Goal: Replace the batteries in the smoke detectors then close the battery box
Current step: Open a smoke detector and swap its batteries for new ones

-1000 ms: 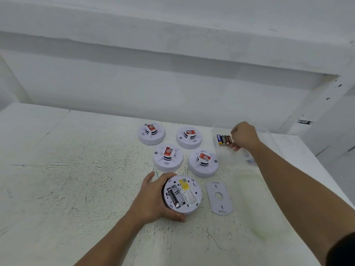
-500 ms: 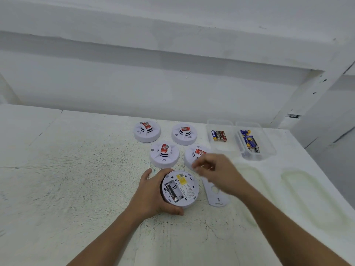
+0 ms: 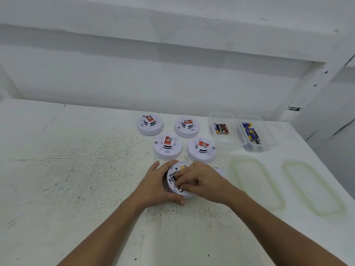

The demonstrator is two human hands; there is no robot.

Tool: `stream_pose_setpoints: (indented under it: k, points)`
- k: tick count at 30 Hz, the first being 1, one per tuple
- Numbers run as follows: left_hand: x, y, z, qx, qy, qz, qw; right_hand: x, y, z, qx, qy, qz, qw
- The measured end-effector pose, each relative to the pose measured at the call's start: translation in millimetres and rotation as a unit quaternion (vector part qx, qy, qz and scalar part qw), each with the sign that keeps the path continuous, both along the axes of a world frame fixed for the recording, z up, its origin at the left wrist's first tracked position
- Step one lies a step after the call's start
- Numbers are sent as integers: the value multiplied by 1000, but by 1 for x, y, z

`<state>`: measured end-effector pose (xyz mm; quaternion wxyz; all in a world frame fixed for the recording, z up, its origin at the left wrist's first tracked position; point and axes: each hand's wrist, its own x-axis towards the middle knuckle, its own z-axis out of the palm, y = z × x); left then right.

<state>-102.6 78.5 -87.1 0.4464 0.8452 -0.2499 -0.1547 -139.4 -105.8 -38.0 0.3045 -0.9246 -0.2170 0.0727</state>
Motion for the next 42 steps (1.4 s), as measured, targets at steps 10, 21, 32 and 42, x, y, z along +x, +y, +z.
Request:
stream_pose_setpoints:
  k: [10,21,32,42]
  points:
    - [4,5,-10,3,16,13,1000,13,2,9,-245,-169,194,935]
    - [7,2,-15,13,-19,17,1000,11,0,10,-287,-211,269,895]
    - [5,2,-16,9,-28,28,999,2,-8,7,-122,-76,101,984]
    - [4,2,-15,11,-28,31,999,-3,-2,12,-43,-11,-47,998]
